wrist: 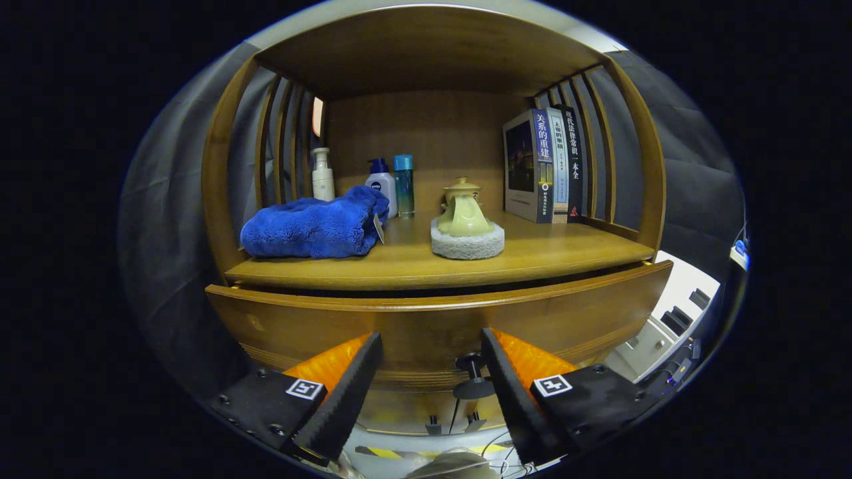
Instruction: Pull open the drawer, take out the items inside it, and place them on the countertop above the cabinet.
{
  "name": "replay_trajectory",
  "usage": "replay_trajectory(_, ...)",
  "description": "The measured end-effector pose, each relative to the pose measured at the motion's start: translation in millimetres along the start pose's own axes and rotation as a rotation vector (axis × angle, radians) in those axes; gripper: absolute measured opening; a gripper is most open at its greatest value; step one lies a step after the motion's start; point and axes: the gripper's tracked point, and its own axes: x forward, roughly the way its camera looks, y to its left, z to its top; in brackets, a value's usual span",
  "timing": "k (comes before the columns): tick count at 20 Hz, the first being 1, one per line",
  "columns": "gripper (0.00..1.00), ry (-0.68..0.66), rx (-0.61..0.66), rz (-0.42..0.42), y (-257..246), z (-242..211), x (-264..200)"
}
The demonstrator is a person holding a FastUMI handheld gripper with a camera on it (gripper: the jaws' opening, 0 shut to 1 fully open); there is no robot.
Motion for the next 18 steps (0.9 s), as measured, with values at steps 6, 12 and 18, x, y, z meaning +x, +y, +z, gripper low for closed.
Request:
replay_trajectory(6, 0.99, 0.003, -0.004, 0.003, 0.2, 6.0, 21.2)
replay_trajectory(12, 0.99, -0.010, -0.050, -0.024, -10.2, 25.9, 13.1)
replay_trajectory(18, 0.99, -0.115, -0.033, -0.057, -40.6, 117.2, -15.3)
